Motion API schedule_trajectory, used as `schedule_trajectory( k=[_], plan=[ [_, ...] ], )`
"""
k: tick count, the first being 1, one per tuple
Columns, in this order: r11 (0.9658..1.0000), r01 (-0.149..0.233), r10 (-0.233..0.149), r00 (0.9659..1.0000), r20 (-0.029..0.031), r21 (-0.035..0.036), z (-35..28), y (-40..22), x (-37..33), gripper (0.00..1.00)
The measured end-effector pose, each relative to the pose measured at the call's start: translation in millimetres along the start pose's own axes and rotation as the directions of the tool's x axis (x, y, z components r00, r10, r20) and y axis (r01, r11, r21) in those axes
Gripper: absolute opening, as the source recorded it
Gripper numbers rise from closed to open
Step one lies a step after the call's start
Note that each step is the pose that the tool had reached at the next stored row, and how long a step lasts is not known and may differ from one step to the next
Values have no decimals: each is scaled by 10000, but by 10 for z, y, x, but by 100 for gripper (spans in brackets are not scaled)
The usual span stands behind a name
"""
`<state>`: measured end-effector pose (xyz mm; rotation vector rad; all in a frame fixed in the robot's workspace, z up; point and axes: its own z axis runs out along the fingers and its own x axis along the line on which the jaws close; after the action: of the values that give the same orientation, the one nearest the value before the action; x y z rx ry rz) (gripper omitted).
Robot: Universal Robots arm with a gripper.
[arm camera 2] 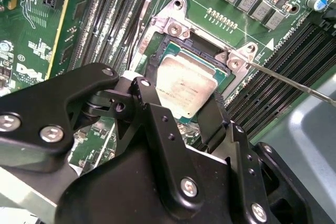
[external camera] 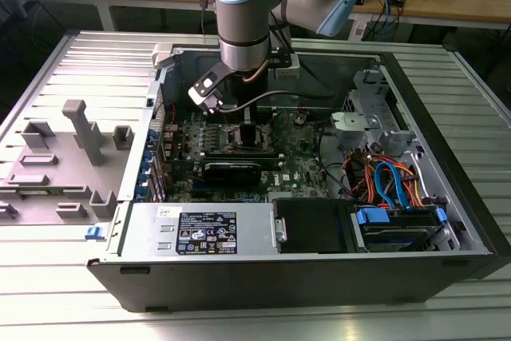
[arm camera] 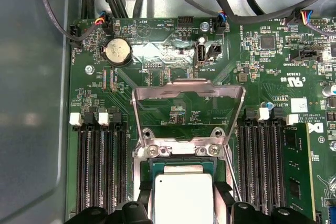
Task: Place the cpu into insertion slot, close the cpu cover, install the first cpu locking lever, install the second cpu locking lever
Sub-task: 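Place the cpu into insertion slot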
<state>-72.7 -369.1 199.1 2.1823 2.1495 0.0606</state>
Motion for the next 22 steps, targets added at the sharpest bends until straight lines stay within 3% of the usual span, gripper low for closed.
schedule_trajectory(
  k=[6,14,16,22],
  plan=[
    [10000,-51,51,10000,39,1,13,-2,2,55],
    [10000,-70,70,10000,38,-2,17,-2,4,55],
    [10000,-72,72,10000,35,-2,18,-1,4,62],
    [10000,-76,76,10000,38,0,19,-2,4,62]
  ],
)
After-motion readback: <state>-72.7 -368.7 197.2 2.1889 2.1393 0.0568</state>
